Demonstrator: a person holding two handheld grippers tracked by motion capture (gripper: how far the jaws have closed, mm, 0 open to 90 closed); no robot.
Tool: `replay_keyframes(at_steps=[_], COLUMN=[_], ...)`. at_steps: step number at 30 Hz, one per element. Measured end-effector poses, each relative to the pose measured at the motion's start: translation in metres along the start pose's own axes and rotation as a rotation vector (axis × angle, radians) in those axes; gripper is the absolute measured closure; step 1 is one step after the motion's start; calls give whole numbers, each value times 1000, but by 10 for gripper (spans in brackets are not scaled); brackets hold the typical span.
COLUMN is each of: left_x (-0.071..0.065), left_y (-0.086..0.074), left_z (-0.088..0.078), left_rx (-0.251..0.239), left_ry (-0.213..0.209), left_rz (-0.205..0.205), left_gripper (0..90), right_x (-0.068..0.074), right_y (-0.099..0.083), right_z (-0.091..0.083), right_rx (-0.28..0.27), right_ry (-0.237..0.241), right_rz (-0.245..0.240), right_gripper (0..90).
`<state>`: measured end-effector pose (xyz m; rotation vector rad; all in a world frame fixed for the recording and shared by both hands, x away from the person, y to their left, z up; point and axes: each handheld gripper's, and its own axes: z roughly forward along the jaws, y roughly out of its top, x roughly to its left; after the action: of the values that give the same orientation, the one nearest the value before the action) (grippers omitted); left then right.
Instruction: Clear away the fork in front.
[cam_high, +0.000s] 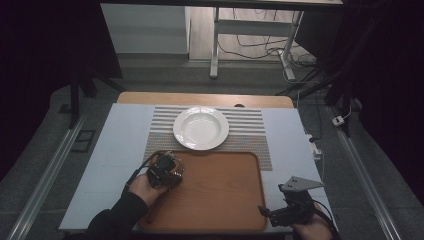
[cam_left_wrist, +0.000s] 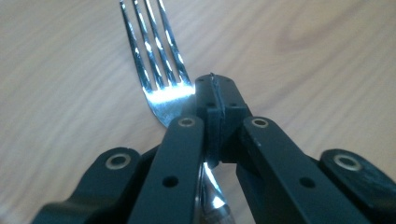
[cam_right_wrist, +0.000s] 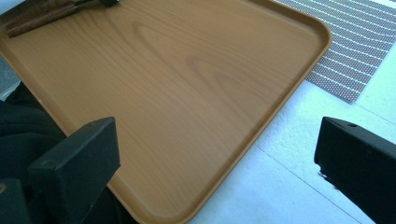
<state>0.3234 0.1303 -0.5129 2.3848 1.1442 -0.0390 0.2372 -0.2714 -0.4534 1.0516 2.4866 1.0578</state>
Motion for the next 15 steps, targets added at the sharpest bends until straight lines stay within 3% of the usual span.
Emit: replay_keyframes(at_steps=[6, 15], left_x=[18, 36], left_y=[-6, -13], left_z=[-6, -12], left_rx=[-16, -44], left_ry=[17, 56], left_rz=[-54, -104], left_gripper=[887, 881], right_x=[0, -1], right_y=[0, 0], right_z=[0, 0], right_rx=[1, 1], right_ry=[1, 1], right_rz=[5, 16], right_gripper=[0, 0])
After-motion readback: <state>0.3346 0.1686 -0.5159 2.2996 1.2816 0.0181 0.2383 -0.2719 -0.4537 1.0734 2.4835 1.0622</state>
